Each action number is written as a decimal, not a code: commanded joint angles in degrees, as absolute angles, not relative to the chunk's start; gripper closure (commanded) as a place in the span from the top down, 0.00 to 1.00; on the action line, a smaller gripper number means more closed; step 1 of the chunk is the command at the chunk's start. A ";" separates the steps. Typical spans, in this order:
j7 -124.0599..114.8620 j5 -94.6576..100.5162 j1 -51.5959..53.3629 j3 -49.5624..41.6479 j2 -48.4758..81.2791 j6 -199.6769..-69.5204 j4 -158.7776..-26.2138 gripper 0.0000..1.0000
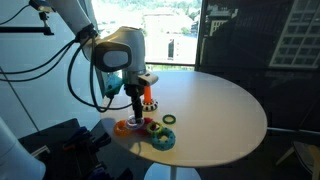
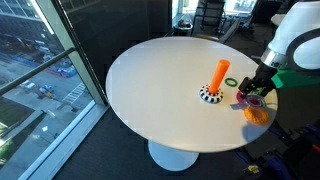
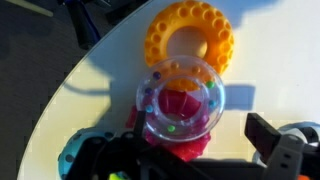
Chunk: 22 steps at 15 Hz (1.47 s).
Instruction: Pick up the clear ring and put it on the ring holder
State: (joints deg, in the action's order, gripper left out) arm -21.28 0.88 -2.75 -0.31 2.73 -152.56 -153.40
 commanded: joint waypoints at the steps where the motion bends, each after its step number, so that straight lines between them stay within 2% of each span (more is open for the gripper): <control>1: -23.62 2.29 -1.47 -1.17 4.16 -155.50 -153.23 1.00; 22: -24.47 3.81 -0.60 -3.53 2.66 -154.60 -154.26 1.00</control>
State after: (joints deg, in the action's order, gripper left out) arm -22.52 1.74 -0.97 -2.76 4.19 -155.90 -153.46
